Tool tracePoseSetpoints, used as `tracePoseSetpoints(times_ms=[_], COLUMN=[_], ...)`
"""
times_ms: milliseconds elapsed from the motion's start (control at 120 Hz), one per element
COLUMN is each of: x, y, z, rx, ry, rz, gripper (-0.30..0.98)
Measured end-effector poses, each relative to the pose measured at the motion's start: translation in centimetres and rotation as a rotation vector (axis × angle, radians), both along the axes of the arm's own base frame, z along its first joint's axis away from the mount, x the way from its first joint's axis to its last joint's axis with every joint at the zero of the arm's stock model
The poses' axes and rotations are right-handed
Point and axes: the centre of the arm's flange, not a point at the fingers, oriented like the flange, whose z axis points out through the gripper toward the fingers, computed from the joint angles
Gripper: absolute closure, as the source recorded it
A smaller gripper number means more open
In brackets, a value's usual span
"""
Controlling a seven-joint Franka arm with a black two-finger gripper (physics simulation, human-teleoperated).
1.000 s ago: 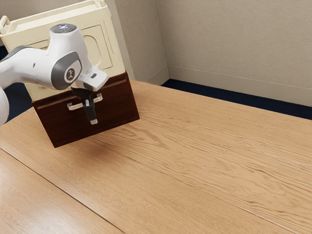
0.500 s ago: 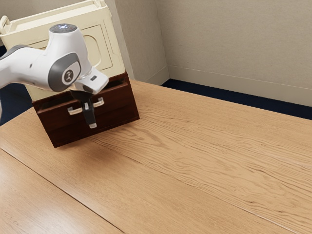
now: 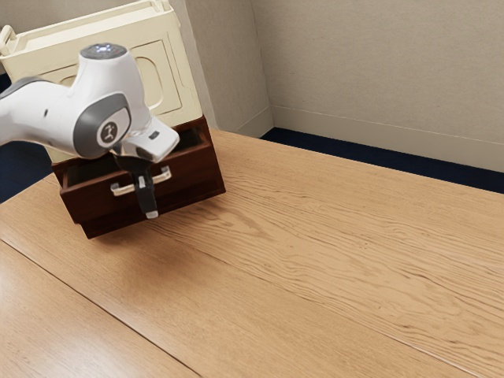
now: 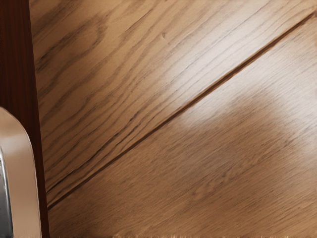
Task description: Pull the drawer handle with one arm to open the drawer
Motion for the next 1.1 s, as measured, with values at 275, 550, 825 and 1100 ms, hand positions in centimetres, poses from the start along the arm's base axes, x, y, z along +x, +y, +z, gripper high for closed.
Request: tracePoseSetpoints(times_ms=[275,550,825,1100], x=[-1.4,-2.9,-3.8,-5.1], y=[-1.9,-3.8,-5.1,-6.4], z=[-0.2,0.2,1.2,5.3], rx=[0.003,0.021,0.034,0.087], ry=[0.000,-0.010,-0.028,-0.090], rz=[0.006,0.010,0.018,0.021], gripper=[0.01,0.03,0.06,0.02])
